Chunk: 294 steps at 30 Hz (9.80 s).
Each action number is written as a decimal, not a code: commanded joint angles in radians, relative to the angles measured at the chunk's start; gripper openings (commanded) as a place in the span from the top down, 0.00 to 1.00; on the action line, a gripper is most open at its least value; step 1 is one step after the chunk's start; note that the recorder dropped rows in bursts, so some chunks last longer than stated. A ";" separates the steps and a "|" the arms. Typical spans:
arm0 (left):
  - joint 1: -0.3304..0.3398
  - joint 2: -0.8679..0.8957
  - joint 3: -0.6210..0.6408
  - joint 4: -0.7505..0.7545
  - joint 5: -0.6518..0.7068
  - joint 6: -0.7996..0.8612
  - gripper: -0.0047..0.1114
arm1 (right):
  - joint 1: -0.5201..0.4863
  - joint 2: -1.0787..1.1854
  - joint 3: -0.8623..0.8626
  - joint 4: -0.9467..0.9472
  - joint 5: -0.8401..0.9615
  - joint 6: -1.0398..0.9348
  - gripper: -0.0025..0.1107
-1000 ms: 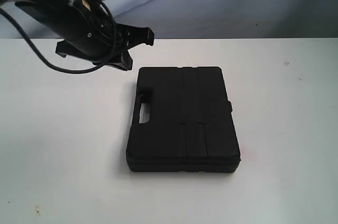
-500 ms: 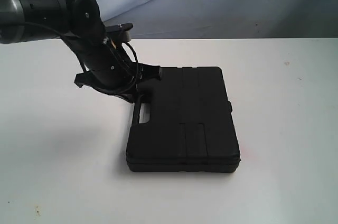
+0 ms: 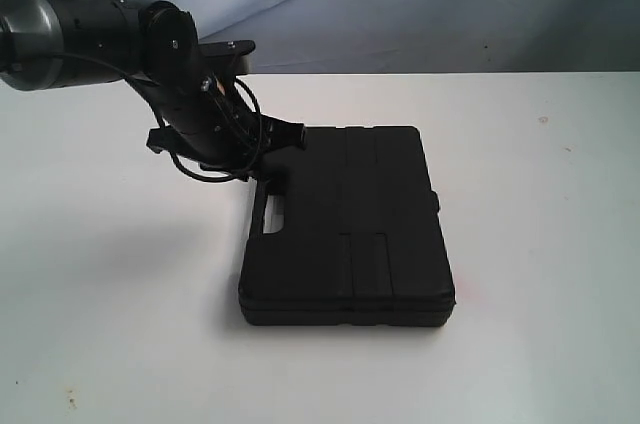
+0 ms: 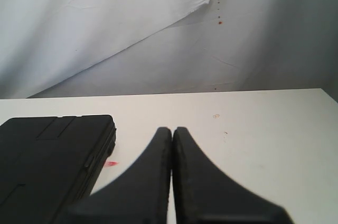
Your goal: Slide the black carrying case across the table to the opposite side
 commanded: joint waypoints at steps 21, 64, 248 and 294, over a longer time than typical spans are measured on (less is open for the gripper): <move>-0.001 0.093 -0.004 -0.006 -0.027 -0.009 0.70 | -0.007 -0.004 0.004 -0.010 -0.011 -0.003 0.98; 0.037 0.177 -0.004 -0.010 -0.031 0.002 0.96 | -0.007 -0.004 0.004 -0.010 -0.011 -0.003 0.98; 0.498 -0.923 0.768 -0.380 -0.066 0.459 0.96 | -0.007 -0.004 0.004 -0.010 -0.011 -0.003 0.98; 0.498 -1.775 1.230 -0.080 -0.416 0.295 0.96 | -0.007 -0.004 0.004 -0.010 -0.011 -0.003 0.98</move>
